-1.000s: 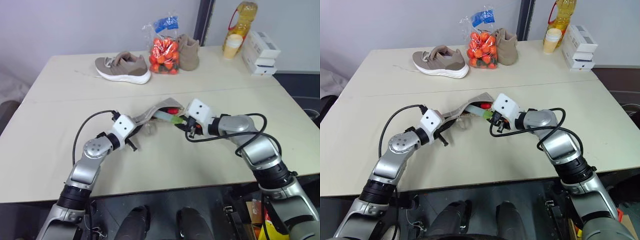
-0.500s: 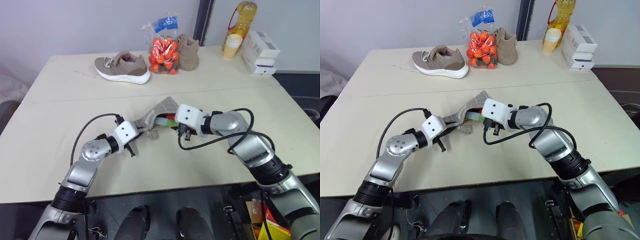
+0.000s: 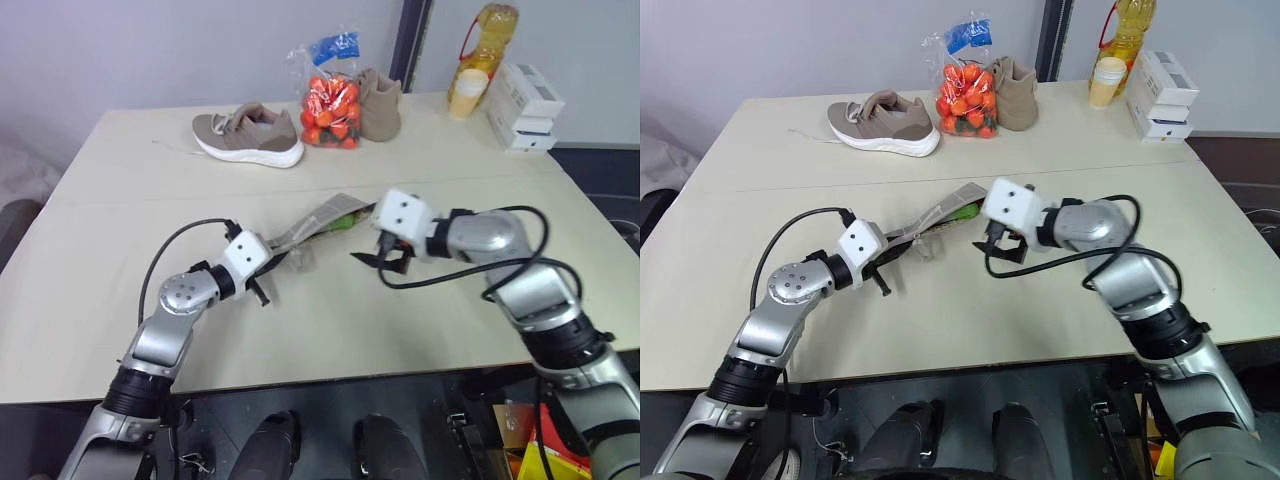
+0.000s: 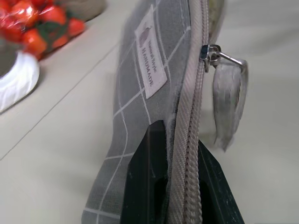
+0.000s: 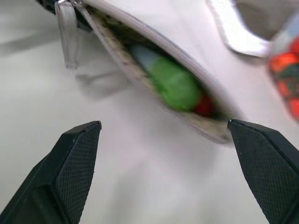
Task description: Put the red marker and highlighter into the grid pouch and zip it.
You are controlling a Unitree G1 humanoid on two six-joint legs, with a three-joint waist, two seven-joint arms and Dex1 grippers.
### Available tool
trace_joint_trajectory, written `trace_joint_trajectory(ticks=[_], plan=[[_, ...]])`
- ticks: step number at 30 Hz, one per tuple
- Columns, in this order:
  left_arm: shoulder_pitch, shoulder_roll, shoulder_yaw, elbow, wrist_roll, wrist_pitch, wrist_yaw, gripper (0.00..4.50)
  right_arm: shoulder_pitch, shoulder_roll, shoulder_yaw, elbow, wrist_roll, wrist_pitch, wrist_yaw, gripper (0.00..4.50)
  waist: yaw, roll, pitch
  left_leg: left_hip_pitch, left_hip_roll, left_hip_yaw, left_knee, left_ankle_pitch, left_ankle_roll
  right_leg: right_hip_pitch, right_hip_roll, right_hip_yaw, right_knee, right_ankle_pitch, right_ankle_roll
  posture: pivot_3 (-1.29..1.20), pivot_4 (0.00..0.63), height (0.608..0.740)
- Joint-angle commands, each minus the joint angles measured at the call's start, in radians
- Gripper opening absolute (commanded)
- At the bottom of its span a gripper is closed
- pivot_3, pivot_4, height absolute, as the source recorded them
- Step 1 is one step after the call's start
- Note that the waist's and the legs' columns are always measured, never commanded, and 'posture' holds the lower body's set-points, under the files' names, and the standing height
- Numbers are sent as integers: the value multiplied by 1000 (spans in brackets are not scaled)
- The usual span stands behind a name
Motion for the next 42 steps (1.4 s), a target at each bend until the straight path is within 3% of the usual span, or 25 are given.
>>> trace_joint_trajectory(ticks=[1, 7, 9, 15, 23, 26, 33, 40, 42], plan=[[-61, -34, 45, -32, -53, 103, 40, 0, 36, -2, -110, -96, 124, 1, 40, 4486, -1, 0, 0, 0, 0, 0, 0, 0, 0, 0, 0, 0, 0, 0, 0, 0, 150, 740], [-175, -119, 35, -12, -117, 295, 59, 0, 125, 124, -115, -148, 259, 146, -42, 4486, -8, -1, 0, 0, 0, 0, 0, 0, 0, 0, 1, -1, 0, 0, 0, 0, 150, 740], [-214, -140, 28, 2, -136, 368, 62, 0, 131, 242, -84, -104, 244, 175, -155, 4486, -9, -1, 0, 0, 0, 0, 0, 0, 0, 0, 1, 0, 1, 0, 0, 0, 150, 740], [-263, -172, 27, -1, -175, 502, 68, 0, 100, 434, -69, 8, 201, 209, -367, 4486, -4, 0, 0, 0, 0, 0, 0, 0, -1, 0, 1, 0, 2, 0, 0, 0, 150, 740], [-272, -171, 16, -35, -216, 597, 64, 0, 87, 480, -38, 54, 184, 187, -425, 4486, -7, 0, 0, 1, 0, 0, 0, 0, -1, -1, 2, 0, 2, 0, 0, 0, 150, 740], [-267, -168, 12, -36, -213, 598, 68, 0, 78, 487, -47, 73, 189, 180, -433, 3707, -8, 0, 0, 1, 0, 0, 0, 1, -1, -1, 2, 0, 2, 0, 0, 0, 150, 740], [-268, -162, 12, -29, -200, 576, 82, 0, 69, 465, -62, 61, 205, 183, -421, 63, -6, 0, 0, 1, 0, 0, 0, 1, -1, -1, 2, 0, 2, 0, 0, 0, 150, 740], [-253, -124, -18, -14, -158, 496, 76, 0, 43, 408, -99, 28, 217, 199, -413, 20, -7, 0, 0, 1, 0, 0, 0, 1, -1, -1, 2, 0, 2, 0, 0, 0, 150, 740], [-239, -92, -28, -7, -126, 411, 66, 0, 15, 344, -135, 25, 202, 196, -409, 20, -6, 0, 0, 1, 0, 0, 0, 1, -1, -1, 1, 0, 2, 0, 0, 0, 150, 740]])
